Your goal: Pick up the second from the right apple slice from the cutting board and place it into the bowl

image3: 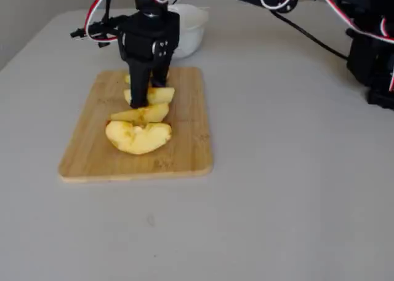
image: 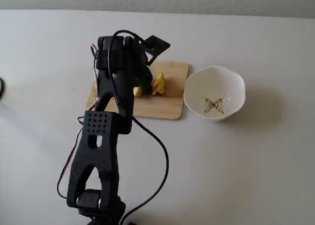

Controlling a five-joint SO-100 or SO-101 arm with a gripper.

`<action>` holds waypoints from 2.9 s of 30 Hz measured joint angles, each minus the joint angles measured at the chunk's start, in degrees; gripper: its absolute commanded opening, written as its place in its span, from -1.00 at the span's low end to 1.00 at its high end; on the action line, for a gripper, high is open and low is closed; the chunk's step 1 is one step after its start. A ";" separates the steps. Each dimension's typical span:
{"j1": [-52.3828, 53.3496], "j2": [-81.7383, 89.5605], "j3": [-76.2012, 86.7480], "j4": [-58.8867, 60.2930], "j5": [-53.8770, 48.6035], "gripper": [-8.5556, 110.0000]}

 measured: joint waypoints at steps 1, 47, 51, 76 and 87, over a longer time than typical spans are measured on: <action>0.00 0.00 0.00 0.00 0.00 -0.85; 30.59 28.92 1.14 0.26 15.03 -0.86; 31.38 26.81 1.23 0.26 14.85 -0.81; 29.09 35.42 10.72 0.35 16.87 -0.33; 11.78 84.20 37.71 0.35 29.00 -0.86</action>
